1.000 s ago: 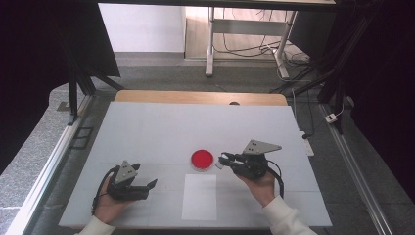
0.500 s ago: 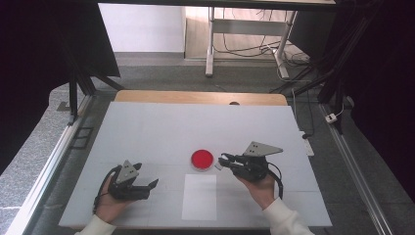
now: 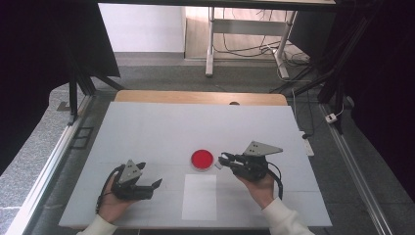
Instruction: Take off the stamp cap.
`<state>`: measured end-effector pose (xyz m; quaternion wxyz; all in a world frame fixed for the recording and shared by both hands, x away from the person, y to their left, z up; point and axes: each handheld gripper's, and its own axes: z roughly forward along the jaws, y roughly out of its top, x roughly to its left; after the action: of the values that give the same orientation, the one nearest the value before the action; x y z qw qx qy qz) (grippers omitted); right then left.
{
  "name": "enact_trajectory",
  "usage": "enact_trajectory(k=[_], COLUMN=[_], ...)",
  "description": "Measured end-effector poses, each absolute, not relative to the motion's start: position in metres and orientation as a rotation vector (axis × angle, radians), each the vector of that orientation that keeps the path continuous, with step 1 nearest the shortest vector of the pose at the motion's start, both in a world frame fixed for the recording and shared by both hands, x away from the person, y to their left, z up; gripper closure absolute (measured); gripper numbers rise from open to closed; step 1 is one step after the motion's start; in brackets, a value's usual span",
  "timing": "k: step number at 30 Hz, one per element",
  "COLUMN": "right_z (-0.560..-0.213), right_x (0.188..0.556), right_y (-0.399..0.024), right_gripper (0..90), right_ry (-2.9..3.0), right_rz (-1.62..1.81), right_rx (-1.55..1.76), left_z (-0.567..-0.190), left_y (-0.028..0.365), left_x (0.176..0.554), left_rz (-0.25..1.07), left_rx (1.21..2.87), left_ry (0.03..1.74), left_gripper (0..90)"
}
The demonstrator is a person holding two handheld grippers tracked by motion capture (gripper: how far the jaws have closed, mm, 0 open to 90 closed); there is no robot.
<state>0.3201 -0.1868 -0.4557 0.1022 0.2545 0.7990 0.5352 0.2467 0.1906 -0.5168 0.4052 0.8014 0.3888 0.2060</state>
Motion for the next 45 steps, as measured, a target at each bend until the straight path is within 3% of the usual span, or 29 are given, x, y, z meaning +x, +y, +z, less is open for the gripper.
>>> enact_trajectory(k=[45], right_z=[-0.46], right_x=[0.321], right_y=[-0.18], right_gripper=[75.1], right_ry=[2.321], right_rz=[1.581], right_rx=[0.804], left_z=[-0.494], left_y=[0.131], left_x=[0.267], left_rz=[0.522], left_rx=[2.051], left_ry=[0.871], left_gripper=[17.8])
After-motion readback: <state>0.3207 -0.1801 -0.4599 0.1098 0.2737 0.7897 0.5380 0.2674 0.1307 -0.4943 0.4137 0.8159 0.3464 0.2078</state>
